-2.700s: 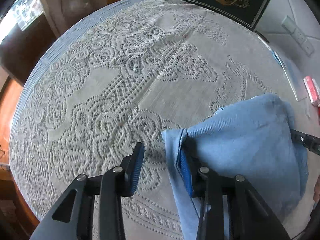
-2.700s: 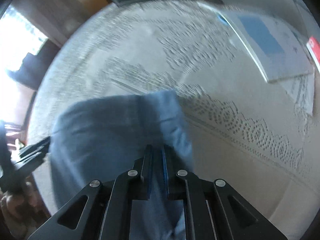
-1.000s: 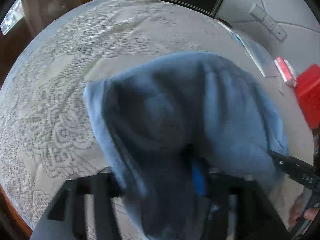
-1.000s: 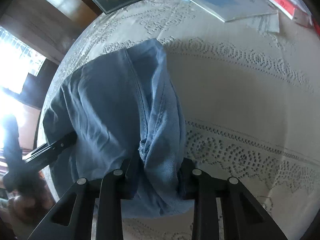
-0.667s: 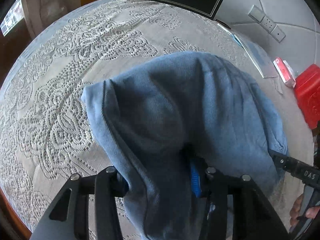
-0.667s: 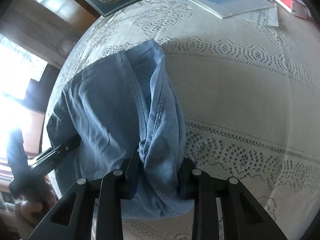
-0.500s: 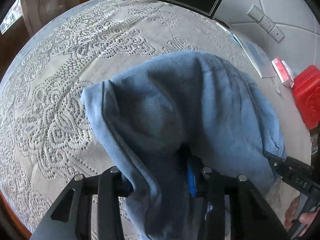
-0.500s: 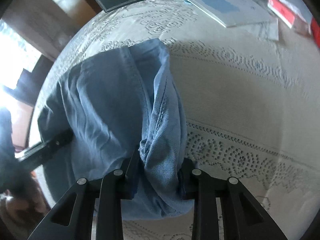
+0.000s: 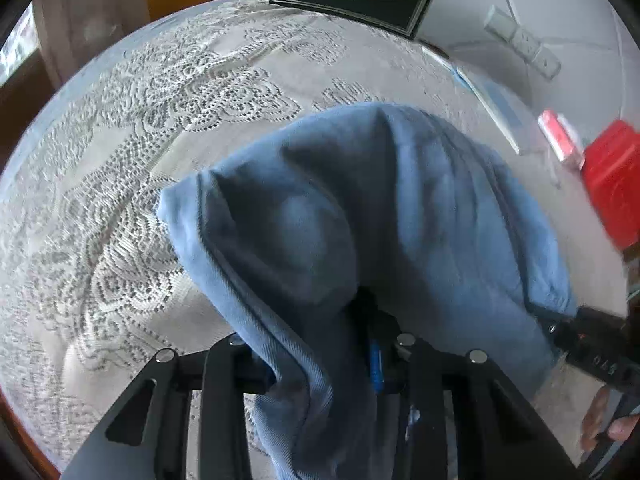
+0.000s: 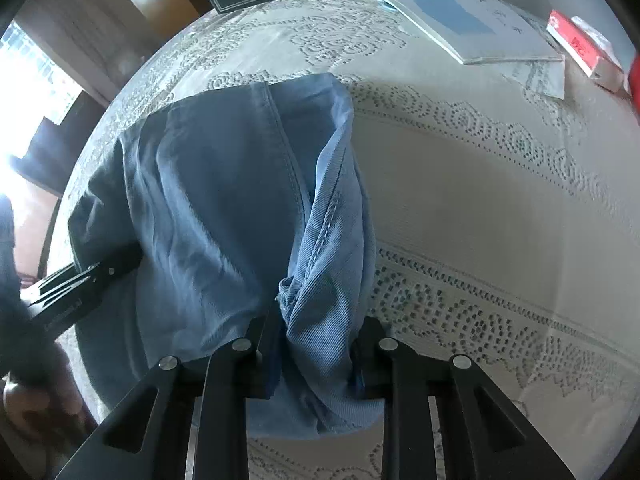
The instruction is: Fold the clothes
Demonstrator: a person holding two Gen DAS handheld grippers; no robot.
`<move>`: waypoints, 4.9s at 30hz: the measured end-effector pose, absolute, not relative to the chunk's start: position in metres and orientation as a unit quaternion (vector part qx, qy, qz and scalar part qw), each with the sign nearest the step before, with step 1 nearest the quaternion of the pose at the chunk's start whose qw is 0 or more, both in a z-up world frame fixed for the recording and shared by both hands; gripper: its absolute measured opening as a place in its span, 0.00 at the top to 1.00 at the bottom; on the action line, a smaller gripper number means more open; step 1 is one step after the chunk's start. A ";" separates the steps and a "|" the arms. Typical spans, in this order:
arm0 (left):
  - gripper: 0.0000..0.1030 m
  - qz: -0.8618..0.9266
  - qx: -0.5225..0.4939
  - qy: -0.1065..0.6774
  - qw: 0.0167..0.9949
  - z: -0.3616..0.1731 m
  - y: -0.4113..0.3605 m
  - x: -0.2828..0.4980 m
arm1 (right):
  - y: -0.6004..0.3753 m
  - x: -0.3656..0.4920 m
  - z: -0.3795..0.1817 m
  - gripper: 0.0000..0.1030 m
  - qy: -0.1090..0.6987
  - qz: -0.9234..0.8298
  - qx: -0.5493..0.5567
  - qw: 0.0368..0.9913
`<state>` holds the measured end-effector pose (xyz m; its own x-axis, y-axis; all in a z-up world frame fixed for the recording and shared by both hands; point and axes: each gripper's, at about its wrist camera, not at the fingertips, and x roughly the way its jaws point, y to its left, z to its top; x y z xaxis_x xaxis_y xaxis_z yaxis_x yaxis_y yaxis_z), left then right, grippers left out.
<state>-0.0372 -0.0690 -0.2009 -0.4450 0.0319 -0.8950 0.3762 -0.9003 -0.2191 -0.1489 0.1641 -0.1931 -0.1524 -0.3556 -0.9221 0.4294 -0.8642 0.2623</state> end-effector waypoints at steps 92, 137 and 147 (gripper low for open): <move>0.81 -0.867 0.454 0.071 -0.195 -0.058 0.695 -0.223 | 0.931 -0.112 -0.040 0.87 -0.090 -0.893 0.428 0.102; 0.00 -0.849 0.508 -0.037 -0.142 -0.062 0.776 -0.163 | 0.981 -0.060 -0.089 0.06 -0.087 -0.861 0.499 0.028; 0.00 -0.857 0.497 -0.043 -0.131 -0.058 0.777 -0.164 | 0.981 -0.056 -0.081 0.06 -0.083 -0.865 0.494 0.024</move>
